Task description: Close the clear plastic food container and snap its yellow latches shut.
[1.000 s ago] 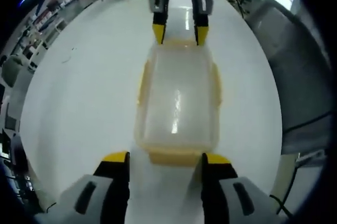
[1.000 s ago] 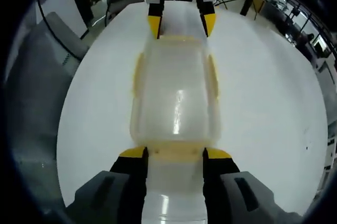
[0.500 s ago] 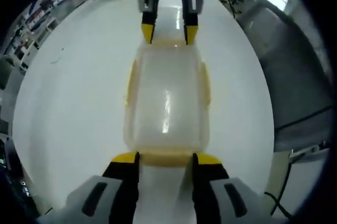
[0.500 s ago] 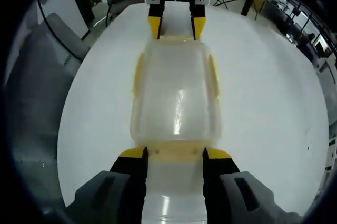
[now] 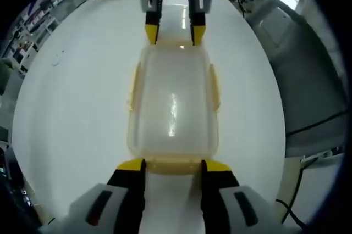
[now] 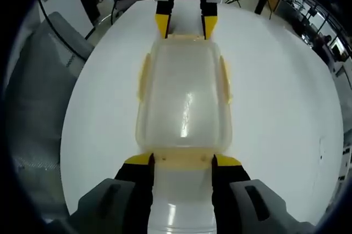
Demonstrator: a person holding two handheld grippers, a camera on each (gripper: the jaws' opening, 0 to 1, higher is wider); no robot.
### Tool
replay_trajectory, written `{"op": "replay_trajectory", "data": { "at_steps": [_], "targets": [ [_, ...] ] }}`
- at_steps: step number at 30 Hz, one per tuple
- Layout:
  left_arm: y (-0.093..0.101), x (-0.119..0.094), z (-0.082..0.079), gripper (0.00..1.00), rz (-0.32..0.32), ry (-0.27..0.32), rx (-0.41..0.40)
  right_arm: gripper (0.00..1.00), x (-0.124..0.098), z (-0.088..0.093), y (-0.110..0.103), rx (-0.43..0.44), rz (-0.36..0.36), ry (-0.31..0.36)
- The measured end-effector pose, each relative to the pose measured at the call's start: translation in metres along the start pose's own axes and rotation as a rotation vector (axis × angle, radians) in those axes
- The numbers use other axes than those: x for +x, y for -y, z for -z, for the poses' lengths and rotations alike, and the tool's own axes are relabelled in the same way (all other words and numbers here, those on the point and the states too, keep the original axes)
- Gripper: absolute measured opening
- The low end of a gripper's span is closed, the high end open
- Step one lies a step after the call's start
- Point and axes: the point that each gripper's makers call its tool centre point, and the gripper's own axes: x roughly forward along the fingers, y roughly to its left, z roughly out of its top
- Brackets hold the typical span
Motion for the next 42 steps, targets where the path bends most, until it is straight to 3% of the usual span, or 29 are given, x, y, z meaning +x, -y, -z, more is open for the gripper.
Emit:
{"op": "replay_trajectory", "data": {
  "at_steps": [2,4,10,11,12,14,33,39,42],
  "targets": [
    [0.008,0.004,0.000,0.34,0.061,0.006,-0.057,0.39,0.000,0.002,-0.001,-0.026,-0.011,-0.008],
    [0.004,0.003,-0.001,0.34,0.038,0.009,-0.012,0.38,0.000,0.002,0.000,-0.023,-0.012,-0.005],
    [0.004,0.003,-0.001,0.33,0.046,0.011,-0.013,0.37,0.000,0.002,-0.001,-0.022,-0.005,-0.029],
    [0.003,0.004,0.003,0.33,0.039,-0.015,0.015,0.37,0.000,0.002,-0.002,-0.022,-0.004,-0.031],
    [-0.005,0.004,0.002,0.32,-0.008,0.005,0.115,0.37,-0.002,0.004,-0.002,0.015,0.007,-0.035],
    [0.003,0.003,0.003,0.32,0.009,-0.017,0.054,0.37,-0.003,0.004,-0.003,0.001,0.003,-0.024],
    [0.001,0.004,0.003,0.32,0.006,-0.055,0.072,0.36,0.000,-0.001,-0.001,0.007,0.005,-0.005],
    [0.000,0.002,0.003,0.32,0.009,-0.050,0.060,0.36,0.000,-0.003,-0.001,0.007,0.005,0.004],
    [-0.001,0.000,0.003,0.32,-0.001,-0.017,0.048,0.36,0.000,-0.003,-0.001,0.008,0.003,0.008]
  ]
}}
